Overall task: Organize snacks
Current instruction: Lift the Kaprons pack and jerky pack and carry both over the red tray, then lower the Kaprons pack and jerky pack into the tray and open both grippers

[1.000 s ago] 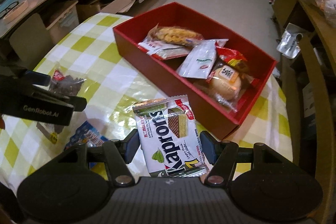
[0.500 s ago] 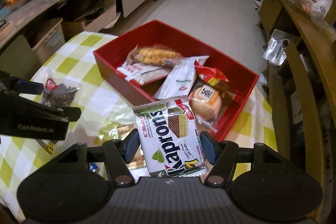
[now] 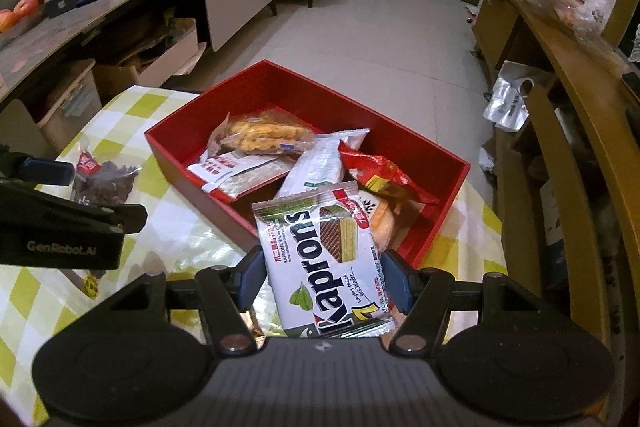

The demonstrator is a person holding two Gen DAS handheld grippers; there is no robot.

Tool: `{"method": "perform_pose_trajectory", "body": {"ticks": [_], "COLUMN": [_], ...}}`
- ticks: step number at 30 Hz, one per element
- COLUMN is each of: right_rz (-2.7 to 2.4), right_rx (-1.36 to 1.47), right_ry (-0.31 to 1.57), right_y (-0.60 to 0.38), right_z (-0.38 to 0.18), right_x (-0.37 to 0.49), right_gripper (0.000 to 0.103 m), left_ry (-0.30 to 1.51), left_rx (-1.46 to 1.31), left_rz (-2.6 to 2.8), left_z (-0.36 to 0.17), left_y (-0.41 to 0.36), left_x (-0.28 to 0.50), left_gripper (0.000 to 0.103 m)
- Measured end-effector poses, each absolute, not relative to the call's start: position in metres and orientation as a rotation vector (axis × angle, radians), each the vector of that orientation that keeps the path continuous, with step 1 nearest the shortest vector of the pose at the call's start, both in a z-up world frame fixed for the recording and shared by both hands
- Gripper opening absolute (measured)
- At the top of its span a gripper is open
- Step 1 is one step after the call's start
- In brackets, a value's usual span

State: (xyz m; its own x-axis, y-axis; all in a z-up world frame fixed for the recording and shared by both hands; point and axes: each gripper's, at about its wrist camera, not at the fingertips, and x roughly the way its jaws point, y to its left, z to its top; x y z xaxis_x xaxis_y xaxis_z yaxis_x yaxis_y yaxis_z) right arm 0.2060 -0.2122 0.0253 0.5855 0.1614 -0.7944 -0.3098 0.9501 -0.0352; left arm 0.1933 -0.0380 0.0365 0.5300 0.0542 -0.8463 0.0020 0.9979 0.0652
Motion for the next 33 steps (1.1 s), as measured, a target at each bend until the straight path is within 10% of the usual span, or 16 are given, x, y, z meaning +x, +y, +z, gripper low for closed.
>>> {"method": "perform_pose_trajectory", "body": {"ticks": [33], "right_rz": [0.226], "right_rx": [-0.108], "right_ry": [0.906], "right_y": [-0.222], "right_z": [0.013], "right_x": [0.289], "right_gripper": [0.069], "left_ry": [0.923], "left_rx": [0.087], "left_rz": [0.033], "left_z": [0.042], "left_y": [-0.075], "left_x": [0.287], "left_gripper": [0.088]}}
